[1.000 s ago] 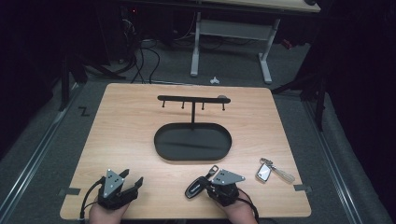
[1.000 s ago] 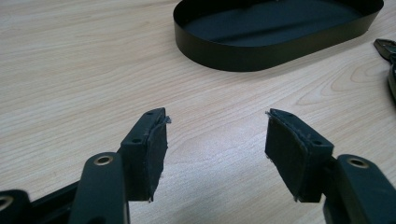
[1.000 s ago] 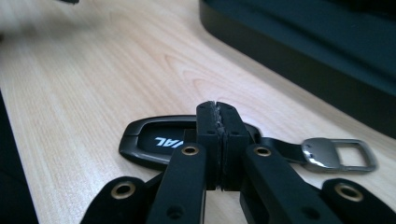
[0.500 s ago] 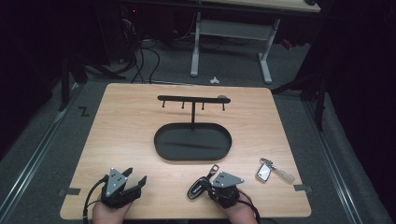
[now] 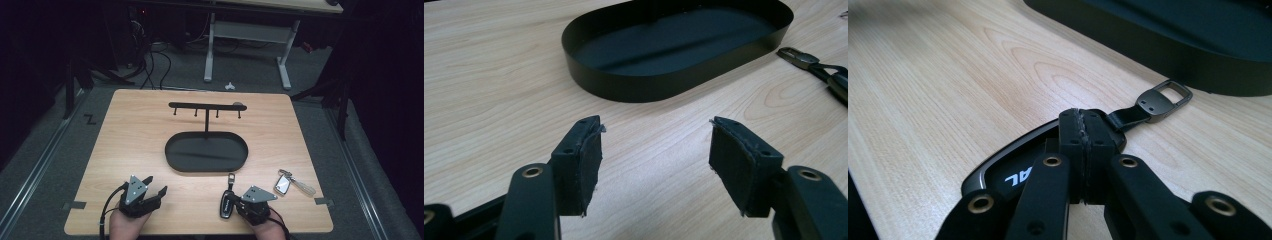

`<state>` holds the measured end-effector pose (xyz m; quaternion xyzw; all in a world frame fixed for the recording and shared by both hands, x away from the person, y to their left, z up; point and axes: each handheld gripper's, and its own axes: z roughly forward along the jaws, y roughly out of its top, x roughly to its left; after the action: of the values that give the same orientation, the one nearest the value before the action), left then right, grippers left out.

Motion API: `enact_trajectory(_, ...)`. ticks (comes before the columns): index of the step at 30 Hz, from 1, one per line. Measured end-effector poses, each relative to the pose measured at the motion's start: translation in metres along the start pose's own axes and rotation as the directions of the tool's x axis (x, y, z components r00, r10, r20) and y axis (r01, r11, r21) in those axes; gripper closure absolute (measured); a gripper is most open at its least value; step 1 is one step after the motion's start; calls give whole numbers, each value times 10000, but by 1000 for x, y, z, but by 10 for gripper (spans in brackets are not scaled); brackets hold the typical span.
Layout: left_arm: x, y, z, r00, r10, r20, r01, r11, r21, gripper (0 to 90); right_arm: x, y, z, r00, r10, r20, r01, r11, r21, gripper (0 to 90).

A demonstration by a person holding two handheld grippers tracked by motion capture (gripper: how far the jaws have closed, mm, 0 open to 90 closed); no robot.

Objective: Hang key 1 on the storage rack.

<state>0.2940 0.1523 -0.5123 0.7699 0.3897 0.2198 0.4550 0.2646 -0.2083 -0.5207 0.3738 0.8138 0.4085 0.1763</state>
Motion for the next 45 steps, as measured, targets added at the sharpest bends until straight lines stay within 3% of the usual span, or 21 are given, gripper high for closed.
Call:
enact_trajectory(7, -3, 4, 7, 9999, 72, 110, -72, 10000, -5, 373, 9, -1, -8, 9999, -70, -95, 68, 9999, -159, 896)
enact_trajectory(19, -2, 2, 6, 10000, 1, 64, -1, 10000, 6, 370, 14, -4, 1, 9989, -391, -245, 399, 9987, 312, 896)
enact_trajectory(27, -3, 3, 8, 9999, 22, 133, -23, 10000, 21, 370, -1, -12, -7, 9994, -221, 248, 210, 9988, 452, 896)
enact_trajectory(36, -5, 7, 13, 9994, 64, 326, -63, 10000, -14, 371, -23, -21, -22, 9942, 265, 1045, -313, 9985, 441, 896)
enact_trajectory(40, -7, 9, 16, 9990, 129, 419, -129, 9999, 3, 370, -27, -24, -26, 9924, 581, 1084, -621, 9975, 347, 891)
enact_trajectory(45, -8, 9, 18, 9987, 162, 484, -161, 9999, -16, 371, -26, -24, -30, 9920, 560, 1136, -587, 9981, 199, 879)
